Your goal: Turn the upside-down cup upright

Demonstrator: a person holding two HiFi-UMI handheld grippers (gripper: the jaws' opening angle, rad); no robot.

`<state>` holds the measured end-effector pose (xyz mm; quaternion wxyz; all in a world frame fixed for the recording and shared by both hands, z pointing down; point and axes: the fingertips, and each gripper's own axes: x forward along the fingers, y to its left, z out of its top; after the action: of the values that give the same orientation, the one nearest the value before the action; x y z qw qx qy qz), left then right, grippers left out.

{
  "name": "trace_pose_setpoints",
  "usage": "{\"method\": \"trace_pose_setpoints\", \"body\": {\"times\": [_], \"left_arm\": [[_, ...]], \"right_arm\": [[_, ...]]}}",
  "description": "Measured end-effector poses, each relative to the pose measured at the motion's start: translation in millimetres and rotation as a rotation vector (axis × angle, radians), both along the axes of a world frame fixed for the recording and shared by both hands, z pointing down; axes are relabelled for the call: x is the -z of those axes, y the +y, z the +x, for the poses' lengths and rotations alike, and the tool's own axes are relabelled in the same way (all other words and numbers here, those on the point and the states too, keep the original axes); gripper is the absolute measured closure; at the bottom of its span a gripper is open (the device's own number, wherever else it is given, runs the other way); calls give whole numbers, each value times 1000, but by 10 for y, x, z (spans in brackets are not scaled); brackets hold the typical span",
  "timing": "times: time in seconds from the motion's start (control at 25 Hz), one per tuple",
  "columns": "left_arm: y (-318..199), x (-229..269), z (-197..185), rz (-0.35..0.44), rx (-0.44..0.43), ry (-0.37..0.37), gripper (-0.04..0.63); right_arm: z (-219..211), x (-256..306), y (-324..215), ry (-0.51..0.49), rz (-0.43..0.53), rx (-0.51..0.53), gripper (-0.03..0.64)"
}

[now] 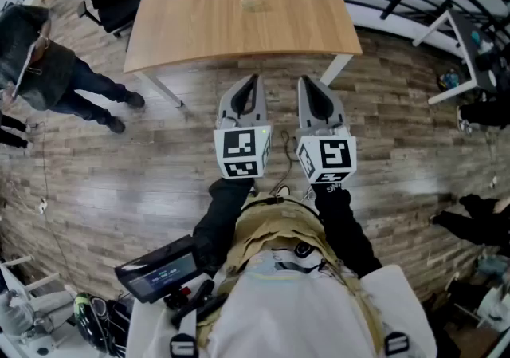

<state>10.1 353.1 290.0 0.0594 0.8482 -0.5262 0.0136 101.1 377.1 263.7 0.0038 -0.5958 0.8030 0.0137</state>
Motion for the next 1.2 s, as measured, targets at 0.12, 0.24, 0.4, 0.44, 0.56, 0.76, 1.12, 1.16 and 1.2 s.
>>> {"method": "trace_pose_setpoints", "body": {"times": [0.12,0.24,0.4,0.44,0.56,0.76,1.12,1.16,1.2], "left_arm": [[-46,-19,-14,-2,-1,2,594],[-56,-21,-34,-4,0,4,594],[-43,-42,-22,-7,-5,3,594],[-41,-54,-19,-8,-7,2,594],[-53,-104,-34,-13,-12,-4,594],[-100,-170,-140,-29,-14,-1,594],[-191,-411,-437,-81,-8,11,594],[-208,-432,-472,-84,-9,9,594],[-225,-449,-509,-87,-10,6,594]], "right_arm": [[-15,-28,-46,-2,-3,-1,597],[-36,-39,-54,0,-9,-1,597],[-47,-55,-45,-4,-6,5,597],[-57,-63,-43,-8,-7,13,597],[-94,-96,-56,-19,-8,28,595],[-133,-172,-96,-14,-22,16,595],[-248,-411,-167,-13,-60,-17,595],[-266,-441,-174,-13,-63,-21,595],[-284,-467,-183,-14,-66,-26,595]]}}
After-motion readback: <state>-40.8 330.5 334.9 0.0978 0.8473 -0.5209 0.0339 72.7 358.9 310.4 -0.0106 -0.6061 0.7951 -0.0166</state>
